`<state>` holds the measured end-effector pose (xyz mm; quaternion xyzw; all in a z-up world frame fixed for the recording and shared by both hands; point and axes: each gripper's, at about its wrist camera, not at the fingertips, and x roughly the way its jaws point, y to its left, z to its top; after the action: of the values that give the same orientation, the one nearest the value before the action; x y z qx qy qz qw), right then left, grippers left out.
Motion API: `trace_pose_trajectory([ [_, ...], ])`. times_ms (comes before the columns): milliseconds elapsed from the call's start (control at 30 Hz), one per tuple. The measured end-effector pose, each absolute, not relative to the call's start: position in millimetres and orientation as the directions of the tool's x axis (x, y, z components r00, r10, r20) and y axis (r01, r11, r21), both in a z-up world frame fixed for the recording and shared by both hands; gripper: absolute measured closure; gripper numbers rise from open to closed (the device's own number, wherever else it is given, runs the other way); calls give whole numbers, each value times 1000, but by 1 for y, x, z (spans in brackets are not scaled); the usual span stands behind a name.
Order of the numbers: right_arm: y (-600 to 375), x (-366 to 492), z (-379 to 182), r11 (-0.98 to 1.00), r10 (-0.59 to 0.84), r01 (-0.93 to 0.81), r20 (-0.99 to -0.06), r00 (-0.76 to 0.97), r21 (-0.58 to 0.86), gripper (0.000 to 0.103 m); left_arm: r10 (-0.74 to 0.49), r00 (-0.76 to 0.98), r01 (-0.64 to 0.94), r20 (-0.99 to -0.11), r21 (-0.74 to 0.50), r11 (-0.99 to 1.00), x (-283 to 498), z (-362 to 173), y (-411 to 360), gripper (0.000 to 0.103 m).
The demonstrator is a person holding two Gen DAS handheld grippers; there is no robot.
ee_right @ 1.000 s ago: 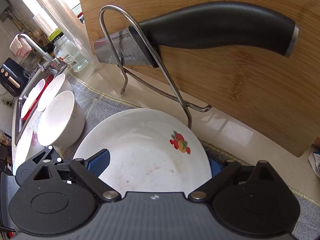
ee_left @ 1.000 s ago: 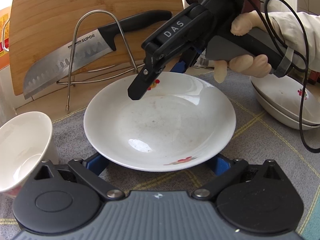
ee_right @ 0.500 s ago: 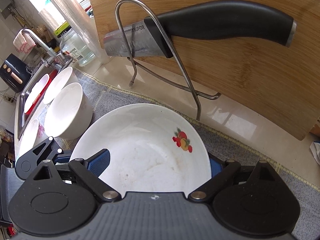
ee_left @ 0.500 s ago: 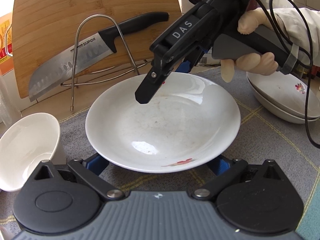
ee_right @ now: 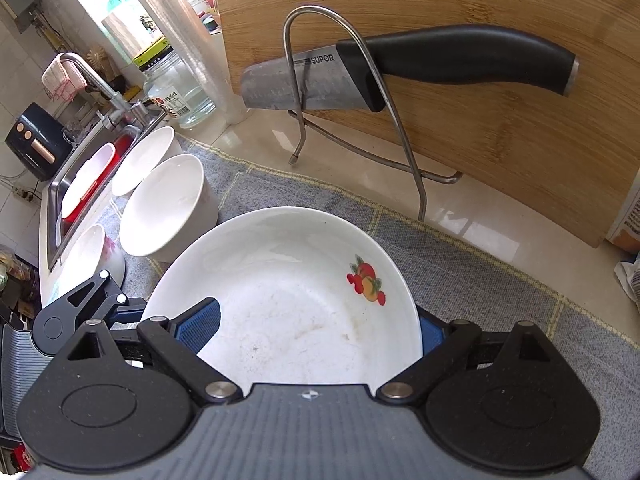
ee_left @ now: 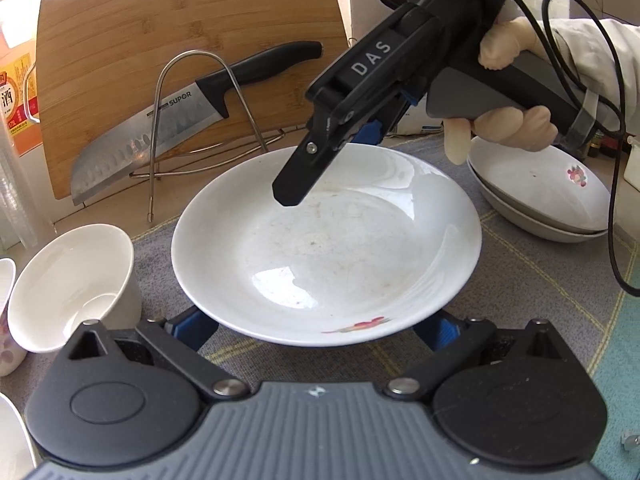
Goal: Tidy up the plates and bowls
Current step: 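Lift the deep flowered plate with both tools and carry it toward the plate stack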
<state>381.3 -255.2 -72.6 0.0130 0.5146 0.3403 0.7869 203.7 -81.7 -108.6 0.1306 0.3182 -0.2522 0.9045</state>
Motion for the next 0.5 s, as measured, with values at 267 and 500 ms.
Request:
trace_pose_trajectory([
  [267,-257,359,-59,764,560,-530,-787,259,369,4,-373,678,541,-633,87,837,189,-97,-84,1],
  [500,-261,340,-52,765,565,-524,-779,271,373,4,-377,677,545,-632,86,834,181,-89,-87,1],
])
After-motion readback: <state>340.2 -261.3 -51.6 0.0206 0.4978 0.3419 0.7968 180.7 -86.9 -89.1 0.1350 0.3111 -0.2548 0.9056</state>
